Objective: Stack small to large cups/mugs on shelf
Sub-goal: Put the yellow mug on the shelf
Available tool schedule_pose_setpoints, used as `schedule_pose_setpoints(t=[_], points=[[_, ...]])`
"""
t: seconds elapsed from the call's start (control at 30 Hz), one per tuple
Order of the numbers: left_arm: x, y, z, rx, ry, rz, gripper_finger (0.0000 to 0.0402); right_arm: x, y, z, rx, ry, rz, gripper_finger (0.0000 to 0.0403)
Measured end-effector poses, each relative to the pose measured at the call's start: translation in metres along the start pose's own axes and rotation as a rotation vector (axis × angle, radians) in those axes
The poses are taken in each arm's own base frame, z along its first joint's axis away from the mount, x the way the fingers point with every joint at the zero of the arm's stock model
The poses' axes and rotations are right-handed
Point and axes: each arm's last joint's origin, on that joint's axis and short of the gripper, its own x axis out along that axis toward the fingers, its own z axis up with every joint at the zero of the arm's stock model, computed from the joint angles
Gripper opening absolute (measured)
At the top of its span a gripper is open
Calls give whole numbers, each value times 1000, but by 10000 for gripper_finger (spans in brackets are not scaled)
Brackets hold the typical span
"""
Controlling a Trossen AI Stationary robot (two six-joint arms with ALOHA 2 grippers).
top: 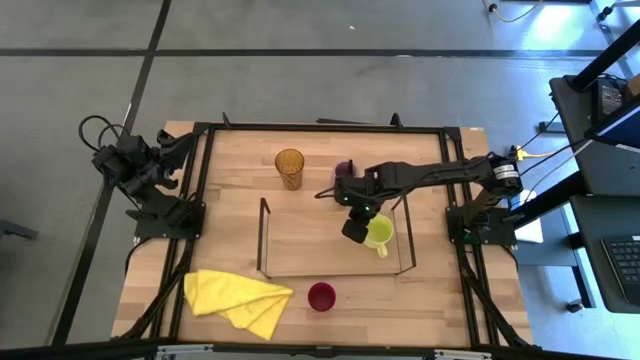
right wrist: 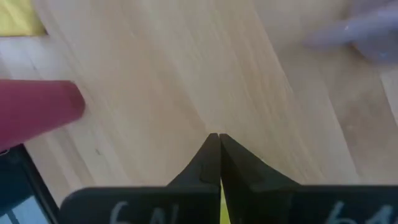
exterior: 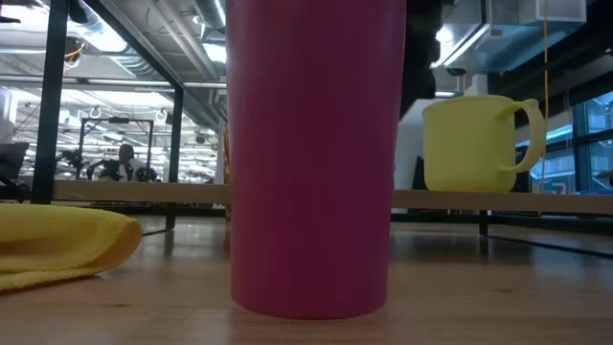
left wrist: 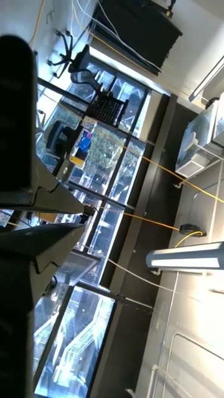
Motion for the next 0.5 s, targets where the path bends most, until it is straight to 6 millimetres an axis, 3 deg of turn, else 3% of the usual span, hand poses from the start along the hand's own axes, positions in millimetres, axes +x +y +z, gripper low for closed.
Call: schedule_pose_setpoints(t=[0.2, 0.5], points=[[0, 0, 0, -1, 0, 1, 31, 11, -5, -8, 5, 53, -13, 3], [0, 0, 0, -1, 1, 4, 31, 11, -11, -8, 13, 71, -44, 3]])
